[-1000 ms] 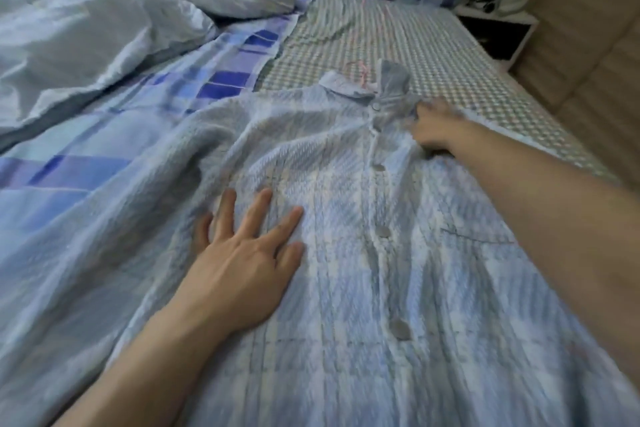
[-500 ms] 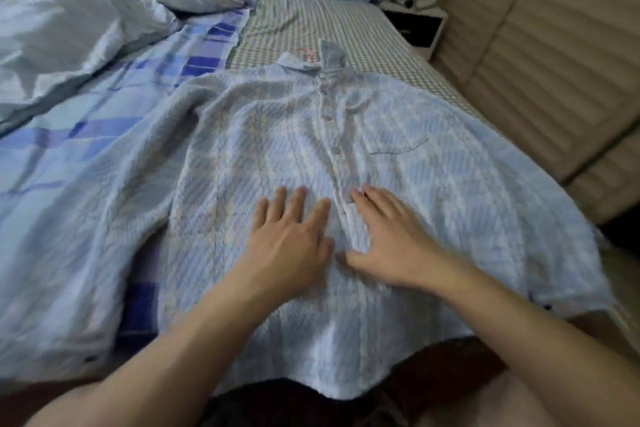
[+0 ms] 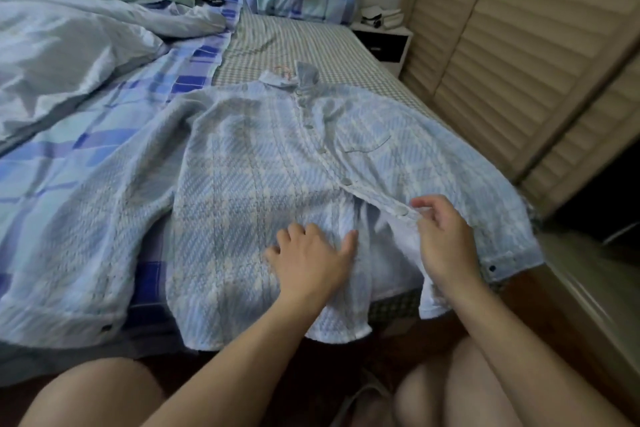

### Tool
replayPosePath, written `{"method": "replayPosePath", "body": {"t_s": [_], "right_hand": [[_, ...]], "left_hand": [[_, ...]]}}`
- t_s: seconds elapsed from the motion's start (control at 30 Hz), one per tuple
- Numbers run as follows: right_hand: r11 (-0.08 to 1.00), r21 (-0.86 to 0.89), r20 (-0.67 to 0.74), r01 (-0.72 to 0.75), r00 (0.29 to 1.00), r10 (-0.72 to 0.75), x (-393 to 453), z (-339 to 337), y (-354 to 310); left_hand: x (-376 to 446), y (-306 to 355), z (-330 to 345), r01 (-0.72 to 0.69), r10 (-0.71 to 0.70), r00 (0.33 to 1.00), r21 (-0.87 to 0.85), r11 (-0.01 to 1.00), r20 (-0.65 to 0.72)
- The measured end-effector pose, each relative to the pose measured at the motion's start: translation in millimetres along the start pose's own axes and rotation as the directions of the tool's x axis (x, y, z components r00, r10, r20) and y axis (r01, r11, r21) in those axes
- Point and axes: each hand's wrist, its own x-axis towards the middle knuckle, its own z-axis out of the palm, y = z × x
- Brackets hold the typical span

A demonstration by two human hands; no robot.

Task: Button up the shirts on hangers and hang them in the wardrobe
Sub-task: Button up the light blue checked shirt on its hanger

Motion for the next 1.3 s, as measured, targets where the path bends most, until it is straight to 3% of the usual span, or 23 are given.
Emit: {"method": "replayPosePath", "body": {"t_s": [0.1, 0.17, 0.2, 0.27, 0.33, 0.4, 0.53, 0.6, 0.7, 0.77, 0.87, 0.93, 1.03, 1.13, 1.3], "right_hand": [[0.955, -0.236, 0.261, 0.178, 0.959, -0.114, 8, -6, -24], [0.829, -0.451, 0.381, 0.331, 0.911, -0.157, 13, -9, -32], [0.784, -0.477, 0.383, 0.397, 0.897, -0.221, 17, -13, -35], [0.805, -0.413, 0.312, 0.427, 0.896, -0.316, 21, -27, -42], [0.857, -0.355, 0.258, 0.373, 0.921, -0.293, 21, -35, -46], [0.922, -0.293, 0.273, 0.253, 0.946, -0.173, 12, -28, -46], [0.994, -0.109, 0.306, -0.015, 0.951, 0.048, -6, 4, -36], [0.998, -0.051, 0.325, -0.038, 0.944, 0.052, -8, 10, -39], [0.984, -0.180, 0.375, -0.003, 0.924, 0.071, -11, 14, -45], [0.970, -0.243, 0.248, 0.024, 0.968, 0.038, -8, 12, -46], [0.998, -0.055, 0.009, 0.032, 0.999, -0.032, -2, 0, -53], [0.998, 0.047, 0.051, 0.049, 0.997, -0.051, -7, 4, -61], [0.983, -0.113, 0.223, 0.144, 0.968, -0.117, -24, 31, -60], [0.899, -0.298, 0.209, 0.321, 0.941, -0.267, -36, 49, -43], [0.935, -0.218, 0.159, 0.278, 0.956, -0.247, -41, 56, -36]], "left_hand": [[1, 7, 0, 0.013, -0.013, 1.000, 0.034, 0.999, -0.002], [0, 2, -7, -0.037, 0.037, 0.999, -0.014, 0.999, 0.030], [2, 0, -15, -0.062, 0.067, 0.996, -0.076, 0.995, 0.064], [4, -5, -34, -0.108, 0.128, 0.988, -0.210, 0.972, 0.088], [3, -12, -48, -0.088, 0.126, 0.988, -0.345, 0.934, 0.089], [-2, -22, -53, -0.041, 0.103, 0.987, -0.425, 0.904, 0.126], [-5, -33, -53, -0.088, 0.140, 0.985, -0.403, 0.911, 0.102], [-4, -34, -58, -0.129, 0.159, 0.986, -0.372, 0.919, 0.050], [-6, -35, -68, -0.209, 0.212, 0.977, -0.265, 0.941, -0.018], [-5, -34, -76, -0.214, 0.199, 0.977, -0.325, 0.921, -0.079], [-1, -35, -77, -0.051, 0.072, 0.997, -0.648, 0.760, 0.005], [-4, -34, -65, 0.051, 0.061, 0.990, -0.734, 0.677, 0.124], [-11, -28, -48, 0.162, 0.041, 0.976, -0.844, 0.512, 0.212], [-14, -31, -41, 0.328, 0.061, 0.932, -0.902, 0.279, 0.358], [-18, -36, -43, 0.492, 0.048, 0.870, -0.871, -0.011, 0.491]]}}
